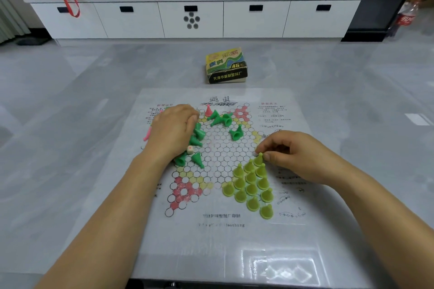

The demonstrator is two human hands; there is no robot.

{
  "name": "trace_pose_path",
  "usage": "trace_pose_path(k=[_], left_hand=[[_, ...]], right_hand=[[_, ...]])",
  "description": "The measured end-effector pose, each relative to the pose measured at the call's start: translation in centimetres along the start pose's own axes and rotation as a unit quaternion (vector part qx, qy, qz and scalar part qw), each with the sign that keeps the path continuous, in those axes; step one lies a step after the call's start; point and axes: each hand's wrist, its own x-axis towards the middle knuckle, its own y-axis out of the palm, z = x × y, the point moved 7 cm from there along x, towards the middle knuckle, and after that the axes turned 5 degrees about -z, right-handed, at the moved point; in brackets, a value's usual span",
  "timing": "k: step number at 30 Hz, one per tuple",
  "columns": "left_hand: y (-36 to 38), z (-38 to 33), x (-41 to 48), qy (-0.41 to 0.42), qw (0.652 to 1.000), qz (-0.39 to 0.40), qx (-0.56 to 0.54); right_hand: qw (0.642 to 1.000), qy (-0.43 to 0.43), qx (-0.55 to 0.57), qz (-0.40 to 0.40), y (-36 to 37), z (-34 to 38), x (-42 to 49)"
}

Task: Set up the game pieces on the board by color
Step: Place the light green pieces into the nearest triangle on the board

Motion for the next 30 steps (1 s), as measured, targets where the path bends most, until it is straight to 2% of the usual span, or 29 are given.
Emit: trace_pose_path(k=[9, 13, 15, 19, 23, 26, 30], left_hand=[[-2.2, 0.9, -0.7, -0.034, 0.998, -0.050, 0.004], [-3.8, 0.4, -1.1, -0.035, 0.994, -0.100, -0.033], [-4.4, -0.3, -1.5, -0.034, 0.992, -0.100, -0.069], [-4.1, -2.1, -2.9, -0.059, 0.971, -0.027, -0.231], [-2.6, -3.9, -4.3, -0.042, 0.961, 0.062, -0.267], [-1.4, -4.4, -5.2, -0.025, 0.961, 0.108, -0.252], [-1.0, -4.7, -5.5, 0.042, 0.988, 0.113, -0.096]], right_hand=[[1.000, 0.000, 0.001, 0.003, 0.0, 0.1, 0.0], [1.000, 0.001, -0.002, 0.002, 0.0, 0.1, 0.0], [1.000, 0.002, -0.003, -0.001, 0.0, 0.0, -0.1], [1.000, 0.001, -0.009, 0.003, 0.0, 0.1, -0.1], [1.000, 0.002, -0.016, 0.002, 0.0, 0.2, 0.0], [1.000, 0.002, -0.019, 0.000, 0.0, 0.2, 0.0], [1.000, 0.003, -0.018, 0.000, 0.0, 0.3, 0.0]])
